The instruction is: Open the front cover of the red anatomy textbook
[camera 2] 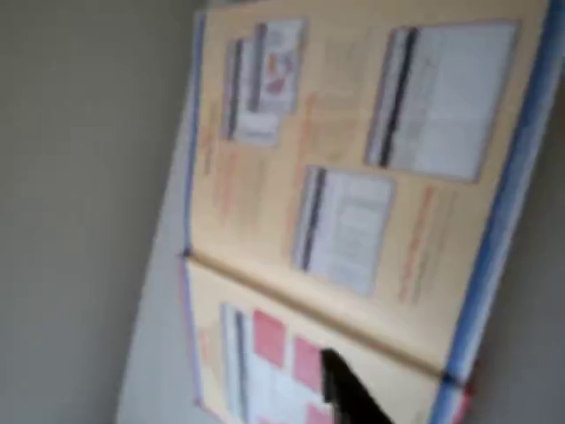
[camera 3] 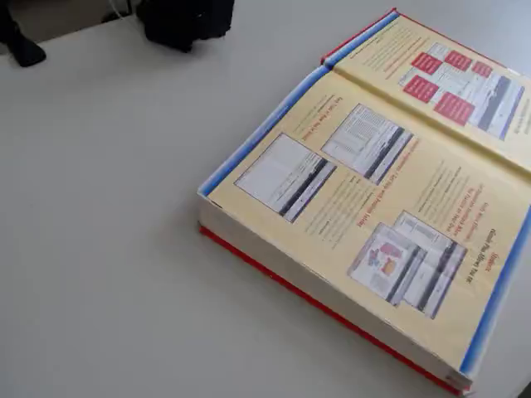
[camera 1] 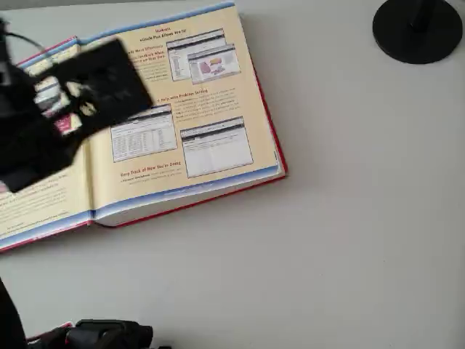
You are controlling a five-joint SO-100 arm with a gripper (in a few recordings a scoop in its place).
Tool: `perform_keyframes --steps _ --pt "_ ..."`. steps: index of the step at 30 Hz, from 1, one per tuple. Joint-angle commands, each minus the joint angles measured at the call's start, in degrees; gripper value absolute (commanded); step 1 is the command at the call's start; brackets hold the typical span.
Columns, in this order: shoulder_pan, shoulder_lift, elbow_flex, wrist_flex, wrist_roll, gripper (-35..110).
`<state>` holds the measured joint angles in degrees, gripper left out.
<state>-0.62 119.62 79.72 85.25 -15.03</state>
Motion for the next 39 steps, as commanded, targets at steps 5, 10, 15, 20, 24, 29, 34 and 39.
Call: perform_keyframes --steps 5,10,15,20,24,29,34,39 --pt "12.1 15.6 10.2 -3.7 1.1 33" --pt "14.3 27.6 25.2 -7.3 1.6 23" --pt "15.1 37.9 38.6 -9.1 2.0 19" --pt "15.6 47.5 52.7 -11.5 2.3 13" --pt "16.3 53.1 62.2 -11.9 2.4 9" --pt "17.6 63.9 73.2 -11.8 2.1 4" --pt "20.0 68.6 79.4 -11.6 2.4 0" --pt "20.6 68.6 83.2 -12.2 5.0 0"
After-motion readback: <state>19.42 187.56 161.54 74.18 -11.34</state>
